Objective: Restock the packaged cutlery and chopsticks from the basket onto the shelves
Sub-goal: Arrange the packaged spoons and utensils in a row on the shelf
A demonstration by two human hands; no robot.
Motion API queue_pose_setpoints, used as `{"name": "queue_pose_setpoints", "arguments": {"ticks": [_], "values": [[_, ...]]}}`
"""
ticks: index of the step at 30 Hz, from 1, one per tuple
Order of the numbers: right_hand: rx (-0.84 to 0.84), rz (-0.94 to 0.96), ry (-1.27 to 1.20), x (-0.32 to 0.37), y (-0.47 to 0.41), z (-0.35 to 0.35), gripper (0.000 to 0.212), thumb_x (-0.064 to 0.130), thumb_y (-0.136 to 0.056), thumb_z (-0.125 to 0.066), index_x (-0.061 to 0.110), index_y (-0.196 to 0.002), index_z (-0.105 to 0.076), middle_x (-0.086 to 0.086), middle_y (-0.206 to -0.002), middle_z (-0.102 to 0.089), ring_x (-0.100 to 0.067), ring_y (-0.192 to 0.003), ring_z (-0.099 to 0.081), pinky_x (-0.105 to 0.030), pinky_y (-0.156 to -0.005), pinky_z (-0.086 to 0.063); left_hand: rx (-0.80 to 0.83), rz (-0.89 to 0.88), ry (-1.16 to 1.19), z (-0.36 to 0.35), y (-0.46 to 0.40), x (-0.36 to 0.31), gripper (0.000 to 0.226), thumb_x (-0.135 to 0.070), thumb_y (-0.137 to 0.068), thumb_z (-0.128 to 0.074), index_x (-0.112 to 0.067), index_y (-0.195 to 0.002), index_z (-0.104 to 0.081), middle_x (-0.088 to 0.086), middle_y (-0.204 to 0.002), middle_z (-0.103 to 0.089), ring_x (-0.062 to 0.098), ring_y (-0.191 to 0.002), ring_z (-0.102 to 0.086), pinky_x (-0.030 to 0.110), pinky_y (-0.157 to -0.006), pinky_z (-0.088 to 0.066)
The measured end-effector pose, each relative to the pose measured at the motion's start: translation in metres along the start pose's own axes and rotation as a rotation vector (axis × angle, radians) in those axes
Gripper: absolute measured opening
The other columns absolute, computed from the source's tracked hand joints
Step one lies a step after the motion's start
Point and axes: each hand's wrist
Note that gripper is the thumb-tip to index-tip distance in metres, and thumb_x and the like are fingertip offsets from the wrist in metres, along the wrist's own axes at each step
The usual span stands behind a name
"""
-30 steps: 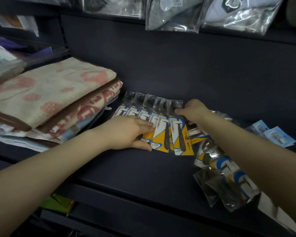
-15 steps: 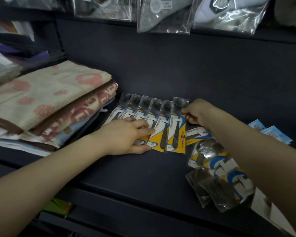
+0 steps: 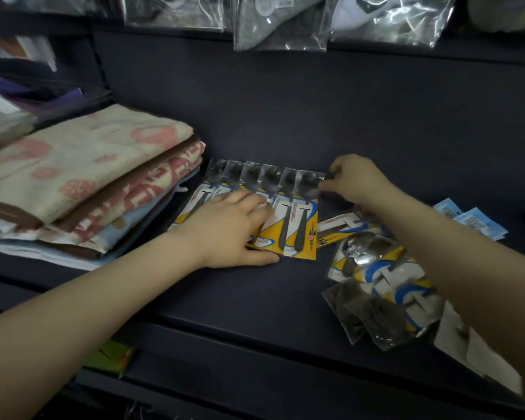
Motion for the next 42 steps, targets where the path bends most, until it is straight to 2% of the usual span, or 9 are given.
{"name": "queue_pose_setpoints", "arguments": {"ticks": [3,9,12,15,20,29,33,36,42], "values": [[0.085,0.108,0.152,-0.02,0.017,0.025,0.037,0.03,-0.081,-0.068,0.008,-0.11,-0.063,-0.009,-0.115,-0.065,-0.027,-0.106,-0.059,-0.03,-0.087,-0.045,0.03,-0.072,0.068,0.004,-0.008,-0.013,0.098,-0.078,-0.061,-0.016,-0.021,-0.138,-0.034,-0.003,-0.147,-0.034,0.018,-0.136,-0.028,0.03,-0.112,-0.024],[0.13,-0.261,0.283,-0.044,0.027,0.033,0.066,0.042,-0.082,-0.064,0.001,-0.129,-0.043,-0.019,-0.137,-0.041,-0.037,-0.124,-0.044,-0.038,-0.097,-0.042,0.122,-0.061,0.154,0.002,-0.023,-0.023,0.064,-0.06,-0.082,-0.046,-0.029,-0.137,-0.037,-0.008,-0.145,-0.032,0.015,-0.126,-0.04,0.028,-0.099,-0.038],[0.145,-0.278,0.194,-0.051,0.027,0.032,0.042,0.029,-0.084,-0.065,-0.003,-0.11,-0.056,-0.017,-0.109,-0.06,-0.033,-0.108,-0.058,-0.033,-0.085,-0.047,0.129,-0.065,0.138,-0.001,-0.022,-0.021,0.077,-0.074,-0.074,-0.033,-0.031,-0.137,-0.036,-0.008,-0.146,-0.031,0.014,-0.129,-0.038,0.026,-0.099,-0.036],[0.11,-0.349,-0.243,-0.063,0.021,0.021,0.015,0.007,-0.083,-0.067,0.001,-0.08,-0.053,-0.015,-0.079,-0.059,-0.026,-0.068,-0.061,-0.033,-0.063,-0.055,0.118,-0.08,0.088,0.0,-0.022,-0.022,0.088,-0.078,-0.064,-0.018,-0.031,-0.137,-0.037,-0.01,-0.15,-0.027,0.014,-0.133,-0.035,0.029,-0.103,-0.037],[-0.217,-0.226,-0.894,-0.058,0.018,0.025,0.013,-0.002,-0.086,-0.058,0.011,-0.085,-0.056,-0.003,-0.074,-0.054,-0.01,-0.061,-0.052,-0.014,-0.043,-0.049,0.125,-0.065,0.087,0.004,-0.025,-0.028,0.063,-0.058,-0.084,-0.045,-0.029,-0.139,-0.034,-0.011,-0.15,-0.028,0.011,-0.136,-0.029,0.027,-0.109,-0.029],[-0.608,-0.106,-0.861,-0.053,0.012,0.069,0.012,0.017,-0.09,-0.049,0.01,-0.099,-0.054,-0.003,-0.087,-0.057,-0.017,-0.073,-0.054,-0.029,-0.06,-0.045,0.123,-0.036,0.075,0.0,-0.021,-0.03,0.092,-0.077,-0.06,-0.011,-0.033,-0.137,-0.036,-0.012,-0.15,-0.03,0.013,-0.134,-0.031,0.03,-0.11,-0.029],[-0.47,-0.073,-0.896,-0.039,0.005,0.061,0.019,0.004,-0.087,-0.051,0.012,-0.071,-0.058,-0.006,-0.07,-0.057,-0.02,-0.066,-0.054,-0.029,-0.059,-0.043,0.025,-0.046,0.116,0.003,-0.021,-0.029,0.107,-0.09,-0.057,-0.005,-0.026,-0.135,-0.041,-0.003,-0.15,-0.03,0.018,-0.136,-0.028,0.031,-0.112,-0.025],[-0.269,-0.012,-0.872,-0.026,-0.006,0.041,0.015,0.007,-0.091,-0.051,0.014,-0.078,-0.056,-0.004,-0.072,-0.056,-0.02,-0.068,-0.054,-0.035,-0.065,-0.045,-0.128,-0.002,0.28,0.012,-0.015,-0.033,0.109,-0.092,-0.057,-0.017,-0.022,-0.139,-0.033,-0.001,-0.148,-0.032,0.015,-0.135,-0.027,0.025,-0.11,-0.021],[-0.177,-0.096,-0.756,-0.02,-0.025,0.0,0.021,0.012,-0.091,-0.052,0.012,-0.069,-0.052,-0.012,-0.081,-0.056,-0.023,-0.076,-0.054,-0.035,-0.067,-0.045,0.027,0.021,0.36,0.009,-0.015,-0.045,0.105,-0.082,-0.054,-0.04,-0.029,-0.143,-0.022,-0.008,-0.151,-0.027,0.008,-0.136,-0.028,0.019,-0.11,-0.022]]}}
Point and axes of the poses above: each hand's wrist, its own y-axis away from the middle knuckle, its own z-axis out of the back of the hand, x = y × z
